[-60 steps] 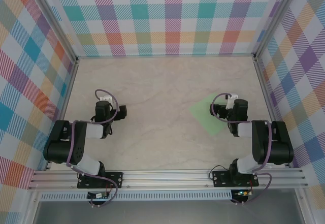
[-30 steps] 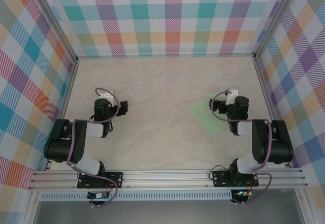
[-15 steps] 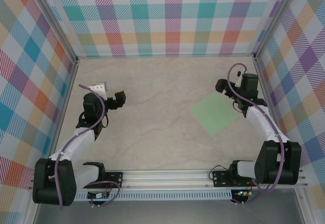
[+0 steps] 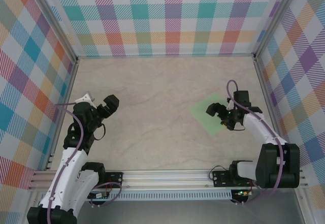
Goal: Fold a paper plane with a square sheet of paper (pick it up from the middle)
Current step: Move the square sheet of paper to the center of the table.
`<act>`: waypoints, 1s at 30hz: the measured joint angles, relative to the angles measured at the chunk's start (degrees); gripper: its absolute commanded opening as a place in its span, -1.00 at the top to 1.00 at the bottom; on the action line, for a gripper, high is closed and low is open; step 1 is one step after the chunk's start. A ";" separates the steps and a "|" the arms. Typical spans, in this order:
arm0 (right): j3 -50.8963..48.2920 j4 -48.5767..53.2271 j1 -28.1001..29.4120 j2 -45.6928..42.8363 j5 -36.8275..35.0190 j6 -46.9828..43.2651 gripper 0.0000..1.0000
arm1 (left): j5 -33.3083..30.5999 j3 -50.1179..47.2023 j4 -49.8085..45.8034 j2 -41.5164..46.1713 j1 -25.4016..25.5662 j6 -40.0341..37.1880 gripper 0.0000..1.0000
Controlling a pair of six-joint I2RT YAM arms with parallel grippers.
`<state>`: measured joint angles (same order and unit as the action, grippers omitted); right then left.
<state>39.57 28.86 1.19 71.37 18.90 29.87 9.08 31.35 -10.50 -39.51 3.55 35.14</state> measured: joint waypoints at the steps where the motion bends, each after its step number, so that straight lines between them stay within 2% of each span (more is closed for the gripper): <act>1: -1.05 -0.07 0.42 0.04 0.85 0.20 -0.95 | 1.14 -0.63 -0.44 0.42 0.00 0.59 -1.00; 9: -3.69 -1.75 2.03 1.90 4.22 0.81 -0.96 | 6.73 -5.79 -3.08 2.25 0.00 3.87 -1.00; 17: -1.05 -3.58 4.66 10.36 3.93 2.23 -0.91 | 9.66 -7.54 -4.15 2.25 0.00 4.55 -1.00; 22: 0.55 -5.42 10.27 12.13 -0.04 7.89 -0.92 | 10.93 -7.54 -5.60 2.75 0.00 4.76 -1.00; 30: 3.32 -10.91 23.17 15.47 -6.21 23.50 -0.88 | 12.81 -7.56 -7.39 2.75 0.00 5.66 -1.00</act>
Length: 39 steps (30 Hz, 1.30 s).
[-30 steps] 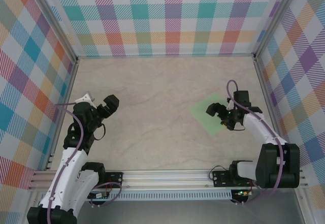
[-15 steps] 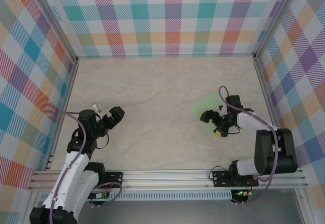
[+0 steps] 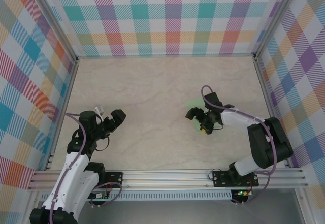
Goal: Fold a paper plane with a square sheet of paper (pick it up from the middle)
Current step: Move the square sheet of paper to the center of the table.
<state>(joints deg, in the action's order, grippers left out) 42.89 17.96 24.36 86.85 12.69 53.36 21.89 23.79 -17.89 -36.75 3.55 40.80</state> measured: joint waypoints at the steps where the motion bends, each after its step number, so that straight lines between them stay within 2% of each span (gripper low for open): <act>1: 1.27 0.15 1.62 1.05 -0.46 0.79 -0.88 | 0.24 0.00 -0.13 -0.07 0.00 0.13 -1.00; 3: 5.22 1.86 5.70 3.98 -1.66 1.97 -0.88 | 0.83 0.00 -0.98 -0.33 0.00 0.11 -1.00; 7: 11.34 9.07 9.53 4.85 -6.01 1.86 -0.91 | 2.25 0.02 -3.76 -0.42 0.00 -0.11 -1.00; 9: 13.60 12.72 9.38 3.50 -9.31 0.55 -0.96 | 3.26 0.02 -5.01 -0.39 0.00 -0.17 -1.00; 12: 16.22 16.04 8.04 2.40 -12.41 -3.19 -0.93 | 4.52 0.02 -5.77 -0.33 0.00 -0.33 -1.00; 19: 20.44 18.10 2.49 10.12 -12.94 -12.28 -0.92 | 6.43 0.02 -5.97 -0.35 0.13 0.42 -1.00; 24: 22.84 18.01 2.14 17.16 -10.86 -15.96 -0.87 | 6.25 -0.04 -5.99 -0.13 0.52 2.08 -1.00; 28: 22.88 17.55 2.64 17.57 -9.84 -15.96 -0.86 | 6.08 -0.02 -6.64 -0.15 0.57 2.01 -1.00; 32: 22.01 15.39 5.66 17.27 -9.40 -13.75 -0.86 | 5.95 -0.02 -8.59 -0.20 0.85 1.73 -1.00; 39: 24.57 13.25 16.00 19.52 -8.90 -9.55 -0.86 | 6.10 -0.02 -9.22 -0.20 0.94 1.70 -1.00</act>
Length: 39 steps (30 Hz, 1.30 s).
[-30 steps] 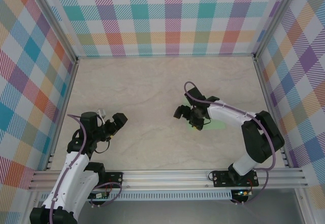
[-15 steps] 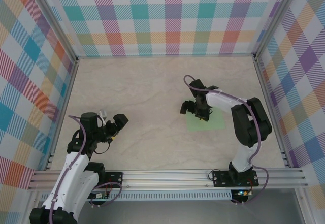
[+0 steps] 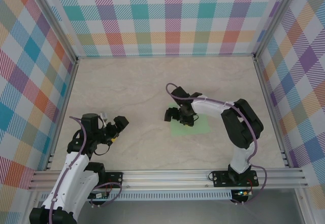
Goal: Fold a paper plane with a square sheet of paper (pick it up from the middle)
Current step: Move the square sheet of paper to the center of the table.
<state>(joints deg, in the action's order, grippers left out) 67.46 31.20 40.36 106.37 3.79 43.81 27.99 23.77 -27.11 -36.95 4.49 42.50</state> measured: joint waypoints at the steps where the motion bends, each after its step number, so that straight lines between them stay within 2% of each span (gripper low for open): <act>1: 1.14 0.17 1.14 0.87 -0.02 0.46 -0.85 | 0.02 0.00 0.00 0.00 0.04 -0.04 -0.99; 8: 5.01 0.11 4.94 3.08 1.70 3.13 -0.90 | 0.39 0.00 0.26 -0.87 0.70 -0.04 -1.00; 12: 6.51 3.37 4.96 2.84 -0.85 2.01 -0.98 | 1.16 0.07 1.16 -3.48 2.12 -0.09 -1.00; 16: 6.73 5.35 2.73 0.42 -2.97 0.00 -0.98 | 1.05 0.94 2.36 -7.89 5.01 -0.13 -1.00; 21: 5.25 4.57 -4.20 -1.11 -3.19 -1.86 -0.97 | -0.79 3.02 4.68 -12.68 11.21 -0.07 -1.00; 24: 3.02 4.48 -6.21 -1.09 -3.13 -2.14 -0.96 | -2.60 3.74 6.32 -14.71 14.93 0.09 -1.00; 30: -1.29 2.84 -5.70 -1.49 -2.03 0.44 -0.95 | -6.05 6.36 8.02 -20.55 19.78 0.35 -1.00; 39: -4.31 0.02 -3.67 -4.20 -2.78 5.09 -1.00 | -10.38 7.48 9.33 -22.25 20.98 0.61 -1.00</act>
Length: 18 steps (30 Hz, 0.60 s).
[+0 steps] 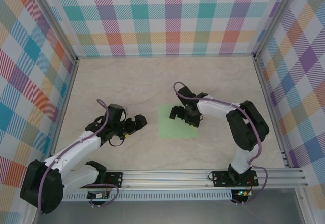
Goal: Fold a paper plane with a square sheet of paper (pick it up from the middle)
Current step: Move the square sheet of paper to the center of the table, then fold the square sheet of paper in half at the center of the table.
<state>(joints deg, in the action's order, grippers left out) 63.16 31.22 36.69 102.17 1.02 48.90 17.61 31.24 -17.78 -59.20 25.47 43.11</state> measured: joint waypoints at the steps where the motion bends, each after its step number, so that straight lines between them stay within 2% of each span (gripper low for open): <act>1: 0.39 0.59 0.20 0.00 -0.04 -0.22 -1.00 | -0.50 0.00 -0.02 0.22 0.00 0.02 -1.00; 5: 4.44 4.68 0.59 -0.02 -1.68 -3.17 -1.00 | -3.30 0.02 0.02 1.57 0.00 0.44 -1.00; 12: 7.21 5.38 1.38 -3.32 -5.07 -10.80 -0.99 | -9.27 0.07 1.27 4.13 0.00 1.16 -1.00; 18: 13.94 10.56 2.75 1.99 -5.35 -12.35 -1.00 | -9.97 1.57 3.17 1.03 0.00 1.31 -1.00</act>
<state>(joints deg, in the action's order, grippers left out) 77.10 41.78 39.44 104.16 -4.34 36.56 7.64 32.82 -14.61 -58.17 25.47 44.42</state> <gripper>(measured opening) 0.996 0.998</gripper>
